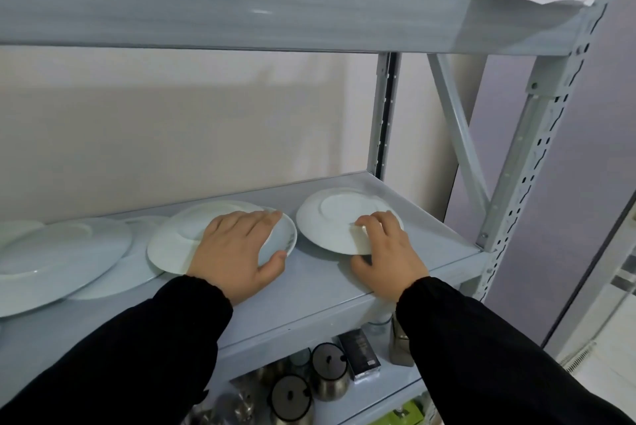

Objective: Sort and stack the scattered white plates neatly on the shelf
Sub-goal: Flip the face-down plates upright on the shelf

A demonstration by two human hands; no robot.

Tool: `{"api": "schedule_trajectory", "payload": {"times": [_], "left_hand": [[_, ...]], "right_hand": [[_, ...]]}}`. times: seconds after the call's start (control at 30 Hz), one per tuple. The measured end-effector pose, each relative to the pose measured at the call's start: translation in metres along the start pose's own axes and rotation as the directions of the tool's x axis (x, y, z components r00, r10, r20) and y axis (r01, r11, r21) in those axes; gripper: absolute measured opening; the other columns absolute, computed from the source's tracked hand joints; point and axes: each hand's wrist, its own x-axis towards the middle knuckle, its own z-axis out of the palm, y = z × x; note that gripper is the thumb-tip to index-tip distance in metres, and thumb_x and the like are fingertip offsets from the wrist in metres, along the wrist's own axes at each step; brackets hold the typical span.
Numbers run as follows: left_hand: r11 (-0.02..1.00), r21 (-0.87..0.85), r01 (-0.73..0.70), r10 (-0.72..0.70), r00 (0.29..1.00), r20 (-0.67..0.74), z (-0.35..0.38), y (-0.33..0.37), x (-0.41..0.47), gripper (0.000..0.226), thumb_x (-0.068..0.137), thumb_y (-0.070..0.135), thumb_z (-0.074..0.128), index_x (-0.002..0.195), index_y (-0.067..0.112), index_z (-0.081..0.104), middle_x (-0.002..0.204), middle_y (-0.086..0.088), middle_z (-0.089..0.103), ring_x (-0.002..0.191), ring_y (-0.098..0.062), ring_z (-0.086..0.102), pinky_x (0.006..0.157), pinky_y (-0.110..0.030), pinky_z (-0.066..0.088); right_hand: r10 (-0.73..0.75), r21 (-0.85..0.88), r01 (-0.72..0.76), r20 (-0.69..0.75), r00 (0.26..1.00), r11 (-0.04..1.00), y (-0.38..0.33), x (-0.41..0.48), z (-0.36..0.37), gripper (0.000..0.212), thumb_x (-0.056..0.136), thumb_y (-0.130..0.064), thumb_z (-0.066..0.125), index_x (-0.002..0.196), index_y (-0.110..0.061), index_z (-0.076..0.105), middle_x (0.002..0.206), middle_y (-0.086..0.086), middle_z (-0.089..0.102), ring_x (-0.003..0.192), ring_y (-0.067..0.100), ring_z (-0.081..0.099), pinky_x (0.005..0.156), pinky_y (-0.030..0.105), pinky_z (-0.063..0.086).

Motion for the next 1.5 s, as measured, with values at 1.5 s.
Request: {"api": "schedule_trajectory", "payload": {"times": [1.5], "left_hand": [[0.996,-0.029,0.079,-0.078,0.996,0.037,0.000,-0.005,0.000,0.063,0.083,0.052,0.038,0.135,0.019,0.053,0.123,0.000,0.063,0.105,-0.027,0.055,0.088,-0.041,0.040]], "right_hand": [[0.554,-0.029,-0.566,0.252,0.794,0.824,0.086,0.048,-0.090,0.040,0.087,-0.013,0.064,0.127,-0.017,0.062,0.120,0.009,0.065,0.099,0.026,0.061,0.079,0.027,0.047]]}}
